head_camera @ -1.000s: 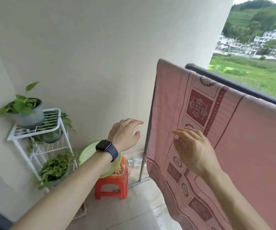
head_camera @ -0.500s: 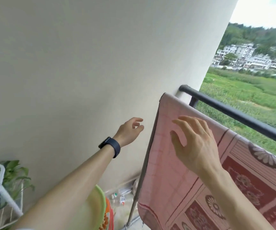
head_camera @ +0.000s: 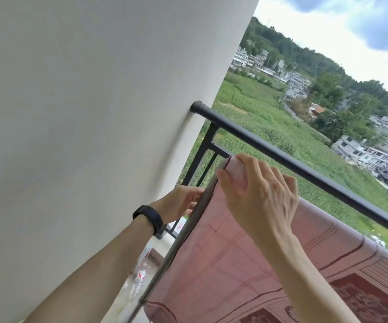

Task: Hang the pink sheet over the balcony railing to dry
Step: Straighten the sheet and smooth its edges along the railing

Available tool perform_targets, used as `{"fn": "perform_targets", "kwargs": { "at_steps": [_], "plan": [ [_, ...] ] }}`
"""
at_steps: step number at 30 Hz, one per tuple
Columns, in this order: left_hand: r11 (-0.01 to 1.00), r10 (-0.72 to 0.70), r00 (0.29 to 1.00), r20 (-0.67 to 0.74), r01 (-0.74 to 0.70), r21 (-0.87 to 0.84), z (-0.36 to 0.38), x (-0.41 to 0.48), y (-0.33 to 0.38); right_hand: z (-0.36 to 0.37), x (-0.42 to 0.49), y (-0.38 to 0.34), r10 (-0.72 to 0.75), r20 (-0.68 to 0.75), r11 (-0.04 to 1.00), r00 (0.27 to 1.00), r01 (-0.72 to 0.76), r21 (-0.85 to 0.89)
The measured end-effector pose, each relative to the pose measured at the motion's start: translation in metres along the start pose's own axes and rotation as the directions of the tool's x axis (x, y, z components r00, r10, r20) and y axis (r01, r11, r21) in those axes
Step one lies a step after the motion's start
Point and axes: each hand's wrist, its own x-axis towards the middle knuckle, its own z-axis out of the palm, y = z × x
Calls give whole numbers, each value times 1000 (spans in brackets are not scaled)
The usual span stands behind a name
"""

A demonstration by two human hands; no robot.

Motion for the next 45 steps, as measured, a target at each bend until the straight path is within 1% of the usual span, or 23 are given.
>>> {"fn": "perform_targets", "kwargs": {
  "at_steps": [2, 5, 7, 10, 13, 15, 17, 19, 21, 22, 23, 26, 28, 30, 32, 34, 35, 37, 39, 41, 42, 44, 45],
  "plan": [
    [999, 39, 997, 74, -41, 23, -11, 6, -4, 5, -4, 2, -14, -45, 999, 999, 12, -42],
    [994, 106, 989, 108, -108, 17, -22, 18, -4, 12, -6, 2, -25, -99, 997, 995, 18, -71],
    [992, 122, 979, 165, -127, 19, -26, 24, -4, 17, -6, -1, -14, -114, 997, 993, 5, -79],
    [991, 132, 964, 230, -137, 7, -29, 35, -5, 22, -4, -6, 4, -90, 993, 996, -15, -115],
    [984, 155, 963, 222, -171, 55, -25, 44, -8, 25, -1, -7, 25, -57, 989, 998, -33, -146],
    [962, 210, 967, 145, -231, 146, -20, 47, -6, 24, 4, -11, 35, -54, 987, 998, -43, -153],
    [917, 311, 950, 39, -311, 250, -18, 49, -3, 22, 7, -18, 34, -50, 986, 998, -42, -162],
    [899, 386, 919, -82, -356, 254, -25, 49, 7, 22, 12, -23, 31, -39, 988, 999, -37, -152],
    [905, 414, 881, -230, -370, 212, -41, 48, 20, 22, 17, -25, 35, -31, 990, 999, -39, -136],
    [900, 429, 858, -282, -380, 212, -51, 46, 26, 22, 18, -26, 37, -32, 990, 999, -40, -134],
    [891, 447, 842, -302, -390, 233, -60, 43, 31, 22, 18, -26, 32, -40, 990, 999, -37, -135],
    [850, 494, 843, -214, -418, 320, -74, 32, 32, 26, 15, -25, -23, -85, 990, 996, 11, -137],
    [837, 478, 862, -167, -390, 384, -74, 23, 23, 28, 16, -26, -42, -107, 992, 993, 28, -126],
    [821, 456, 872, -178, -335, 463, -72, 18, 14, 28, 19, -29, -32, -106, 993, 994, 19, -120],
    [813, 441, 880, -176, -309, 493, -68, 13, 12, 29, 22, -32, -33, -74, 990, 997, 22, -139],
    [821, 434, 893, -122, -336, 462, -60, 7, 22, 30, 24, -34, -33, -35, 989, 999, 27, -148],
    [837, 427, 900, -87, -357, 414, -55, 4, 29, 30, 26, -34, -29, -32, 990, 999, 24, -142],
    [867, 413, 911, 8, -396, 302, -46, -1, 40, 29, 29, -33, -27, -58, 994, 998, 20, -111],
    [880, 382, 917, 115, -399, 260, -38, -6, 46, 30, 31, -28, -40, -87, 997, 995, 35, -64],
    [870, 361, 920, 151, -391, 301, -34, -6, 41, 34, 30, -22, -65, -138, 998, 988, 66, 5],
    [860, 359, 923, 138, -385, 336, -33, -6, 36, 36, 26, -21, -75, -199, 996, 977, 82, 28],
    [855, 356, 930, 90, -363, 371, -32, -9, 24, 39, 9, -23, -92, -364, 995, 927, 96, -9],
    [867, 340, 939, 60, -337, 367, -33, -9, 18, 44, -4, -24, -95, -408, 995, 908, 93, -25]
  ]
}}
